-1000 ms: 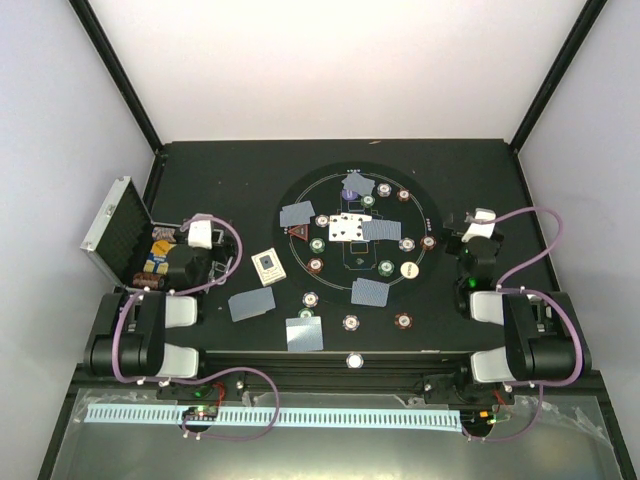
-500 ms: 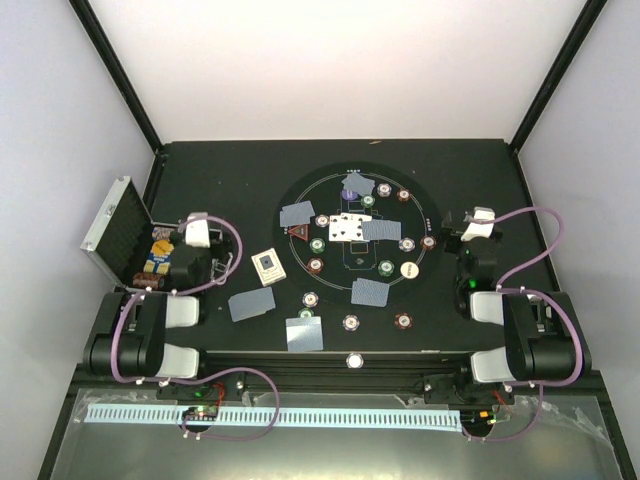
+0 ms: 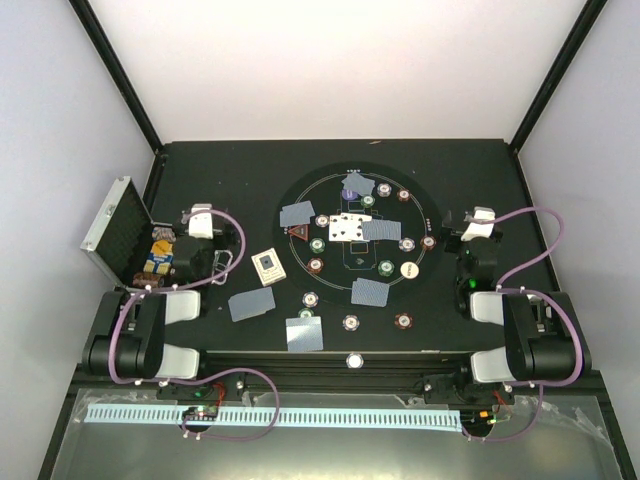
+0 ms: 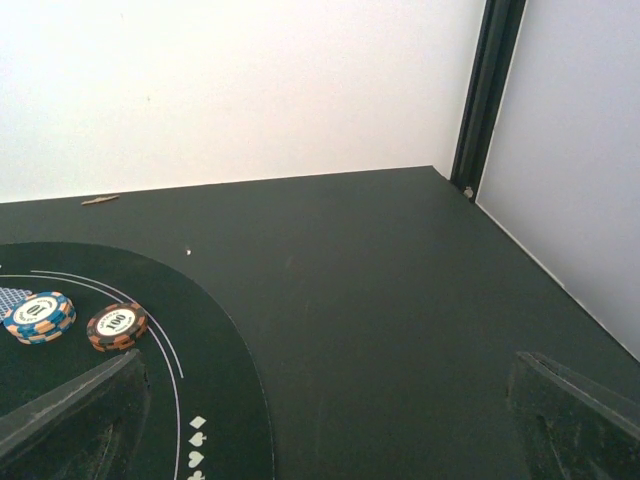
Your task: Distribute texas hold em gaming equipment
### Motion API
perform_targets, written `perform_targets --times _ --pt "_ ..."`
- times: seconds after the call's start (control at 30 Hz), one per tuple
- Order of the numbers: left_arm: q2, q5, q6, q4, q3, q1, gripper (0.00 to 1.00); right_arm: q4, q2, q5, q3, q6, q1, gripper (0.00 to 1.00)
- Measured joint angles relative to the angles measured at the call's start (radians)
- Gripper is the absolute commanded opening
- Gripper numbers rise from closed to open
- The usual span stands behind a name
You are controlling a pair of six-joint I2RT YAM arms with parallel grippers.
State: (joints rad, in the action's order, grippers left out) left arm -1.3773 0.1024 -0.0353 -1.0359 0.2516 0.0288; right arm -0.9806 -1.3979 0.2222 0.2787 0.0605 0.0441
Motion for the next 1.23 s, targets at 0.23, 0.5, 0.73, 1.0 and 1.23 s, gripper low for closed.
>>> perform_targets --times 0.23,0.5,0.73,1.0,1.23 --pt "0.014 -0.002 -0.005 -0.080 -0.094 0.001 0.99 0.000 0.000 0.000 -0.001 0.000 0.000 1.00" --pt "0.014 -0.018 0.005 -0.056 -0.088 -0.021 0.99 0.000 0.000 0.000 -0.001 0.000 0.000 1.00" --pt "0.003 -0.116 -0.018 0.056 0.055 -0.021 0.99 0.000 0.000 0.000 -0.001 0.000 0.000 1.00" --pt "0.002 -0.145 -0.026 0.109 0.054 -0.021 0.99 0.000 0.000 0.000 -0.001 0.000 0.000 1.00" --pt "0.002 -0.151 -0.032 0.116 0.054 -0.021 0.99 0.000 0.000 0.000 -0.001 0.000 0.000 1.00"
